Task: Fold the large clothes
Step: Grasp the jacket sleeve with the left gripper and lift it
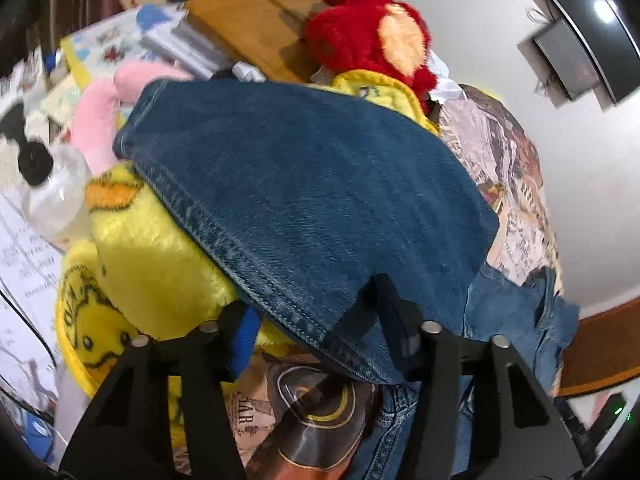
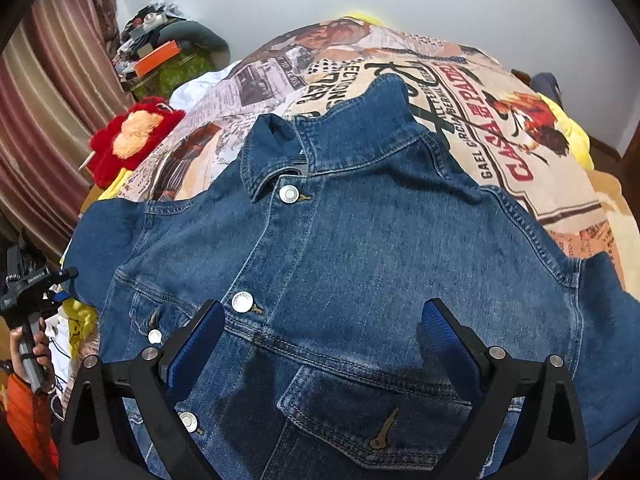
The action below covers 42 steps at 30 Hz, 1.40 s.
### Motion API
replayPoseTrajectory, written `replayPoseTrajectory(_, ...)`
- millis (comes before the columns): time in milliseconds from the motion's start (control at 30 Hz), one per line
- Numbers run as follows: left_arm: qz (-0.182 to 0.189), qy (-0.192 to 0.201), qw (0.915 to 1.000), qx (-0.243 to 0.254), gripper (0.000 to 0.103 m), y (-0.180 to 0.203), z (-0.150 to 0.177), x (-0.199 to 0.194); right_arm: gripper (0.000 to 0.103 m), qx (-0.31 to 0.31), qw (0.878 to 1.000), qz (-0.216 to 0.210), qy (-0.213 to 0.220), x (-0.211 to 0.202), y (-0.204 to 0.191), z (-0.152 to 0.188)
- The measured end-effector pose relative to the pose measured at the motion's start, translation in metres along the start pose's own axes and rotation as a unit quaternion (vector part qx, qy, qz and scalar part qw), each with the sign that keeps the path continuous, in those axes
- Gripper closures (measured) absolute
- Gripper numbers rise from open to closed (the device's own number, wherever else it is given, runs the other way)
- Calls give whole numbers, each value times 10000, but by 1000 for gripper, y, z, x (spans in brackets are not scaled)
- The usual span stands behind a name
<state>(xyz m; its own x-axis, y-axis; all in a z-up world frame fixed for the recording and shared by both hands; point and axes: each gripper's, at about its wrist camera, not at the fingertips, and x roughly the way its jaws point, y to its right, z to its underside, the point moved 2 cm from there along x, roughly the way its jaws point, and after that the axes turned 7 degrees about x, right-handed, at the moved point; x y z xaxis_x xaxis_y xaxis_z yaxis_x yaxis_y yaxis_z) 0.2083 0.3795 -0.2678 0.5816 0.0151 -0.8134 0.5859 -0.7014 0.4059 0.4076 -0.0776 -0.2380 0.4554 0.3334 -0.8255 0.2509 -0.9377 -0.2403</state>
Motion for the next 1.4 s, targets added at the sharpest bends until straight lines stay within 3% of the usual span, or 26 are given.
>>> replayPoseTrajectory(133, -775, 168, 9937, 795, 78, 25, -1, -11, 4, 86, 10000, -25, -2, -2, 2, -1)
replayPoseTrajectory(267, -1332, 428, 9778, 1558, 88, 53, -1, -28, 4, 35, 10000, -33, 47, -9, 1, 0)
replayPoseTrajectory(400, -1366, 788, 9673, 1988, 90, 86, -5, -50, 4, -28, 9999, -27, 156, -22, 2, -1)
replayPoseTrajectory(567, -1014, 1152, 9515, 2666, 94, 148, 0, -68, 4, 63, 9995, -92, 300, -42, 10, -3)
replayPoseTrajectory(700, -671, 1102, 9416, 3109, 94, 191, 18, -61, 4, 109, 9991, -100, 399, -58, 15, -2)
replayPoseTrajectory(833, -390, 657, 9350, 3463, 94, 219, 49, -33, 4, 56, 9989, -46, 453, -72, 21, 2)
replayPoseTrajectory(967, -453, 79, 9342, 3537, 94, 223, 74, 4, 4, 35, 9988, 4, 482, -81, 28, 8)
replayPoseTrajectory(1100, -153, -585, 9485, 3108, 94, 206, 88, 34, 4, 81, 9988, 26, 480, -88, 34, 14)
replayPoseTrajectory(1200, -79, -822, 9535, 2900, 91, 191, 91, 37, 4, 117, 9990, 28, 441, -88, 36, 16)
replayPoseTrajectory(1233, -51, -833, 9548, 2852, 85, 188, 91, 35, 4, 126, 9990, 31, 421, -88, 36, 16)
replayPoseTrajectory(1333, 170, -649, 9636, 2589, 51, 172, 84, 15, 4, 126, 9992, 41, 366, -83, 35, 17)
replayPoseTrajectory(1400, 330, -445, 9687, 2421, 41, 163, 78, 1, 4, 128, 9994, 30, 306, -78, 32, 16)
